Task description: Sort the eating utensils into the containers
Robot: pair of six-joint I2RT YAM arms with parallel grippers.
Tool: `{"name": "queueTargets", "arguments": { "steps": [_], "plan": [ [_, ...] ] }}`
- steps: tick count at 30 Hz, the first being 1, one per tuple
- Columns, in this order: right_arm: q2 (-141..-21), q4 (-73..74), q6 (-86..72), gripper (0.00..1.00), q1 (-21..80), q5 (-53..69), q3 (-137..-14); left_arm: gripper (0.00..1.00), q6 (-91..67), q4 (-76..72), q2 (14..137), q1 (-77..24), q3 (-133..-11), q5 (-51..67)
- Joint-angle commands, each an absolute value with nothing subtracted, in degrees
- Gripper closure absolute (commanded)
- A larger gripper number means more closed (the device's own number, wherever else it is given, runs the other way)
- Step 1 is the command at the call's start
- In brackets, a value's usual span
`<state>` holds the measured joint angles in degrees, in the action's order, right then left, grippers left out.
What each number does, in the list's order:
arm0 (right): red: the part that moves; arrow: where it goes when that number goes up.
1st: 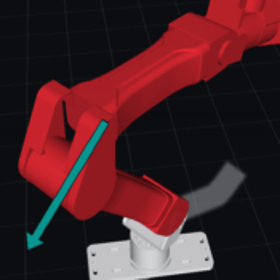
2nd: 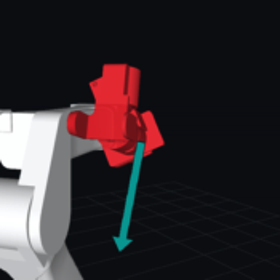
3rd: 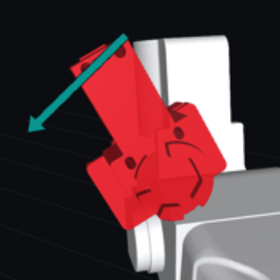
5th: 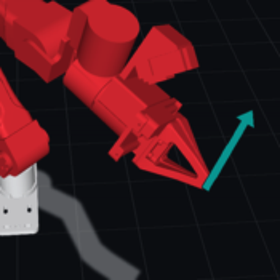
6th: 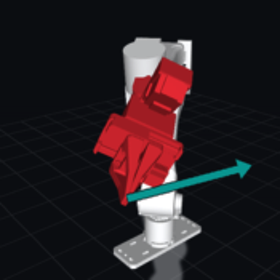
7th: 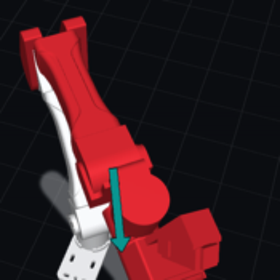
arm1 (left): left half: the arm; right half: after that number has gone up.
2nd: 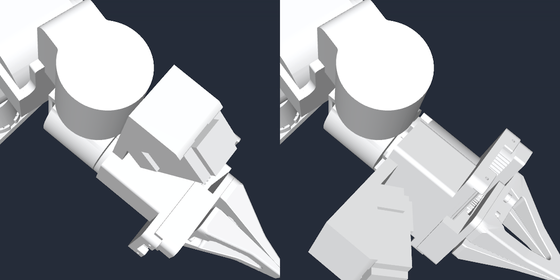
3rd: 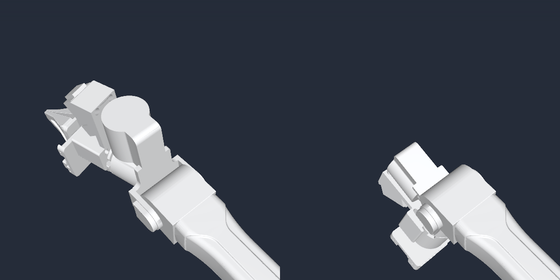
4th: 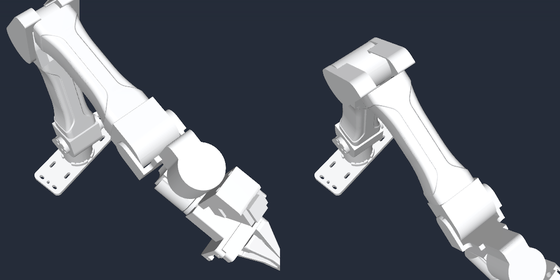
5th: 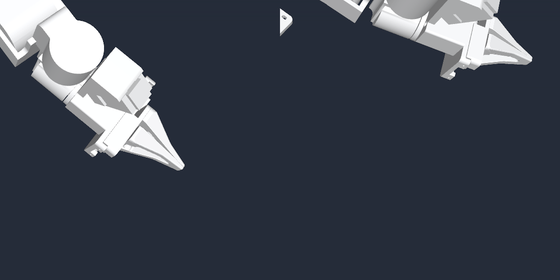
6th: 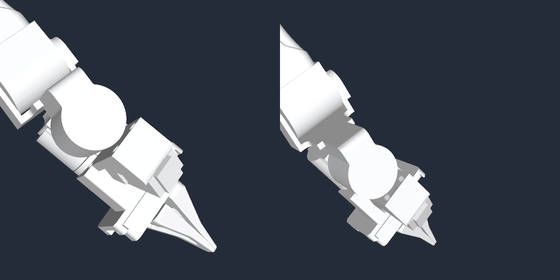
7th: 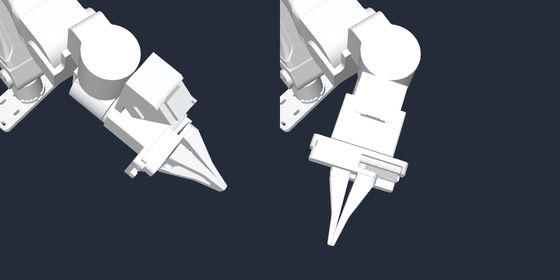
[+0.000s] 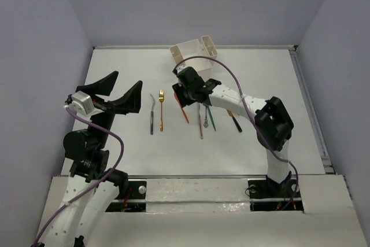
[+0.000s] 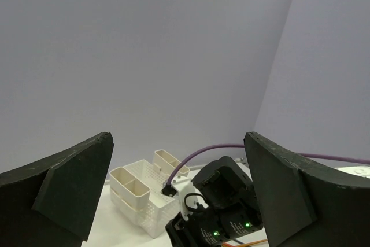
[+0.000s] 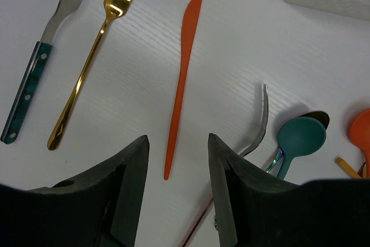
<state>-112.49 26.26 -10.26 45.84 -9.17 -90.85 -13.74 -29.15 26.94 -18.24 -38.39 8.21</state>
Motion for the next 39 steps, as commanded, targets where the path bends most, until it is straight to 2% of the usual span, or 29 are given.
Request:
{"name": "queueTargets", "arguments": {
  "steps": [1, 18, 39],
  "plan": [
    [-114.9, 28.0, -9.4, 0.48, 46.3, -11.9, -96.6, 0.01, -13.1, -32.2, 26.6, -17.8, -41.0, 8.8],
    [-124.9, 32.9, -8.3, 0.5, 46.3, -13.3, -104.5, 0.01, -13.0, -32.2, 26.3, -17.8, -40.7, 9.7],
    [-135.6, 35.9, -7.6, 0.65, 45.3, -10.0, -113.6, 0.01, -13.3, -32.2, 26.7, -17.8, -40.7, 10.7]
  ]
}}
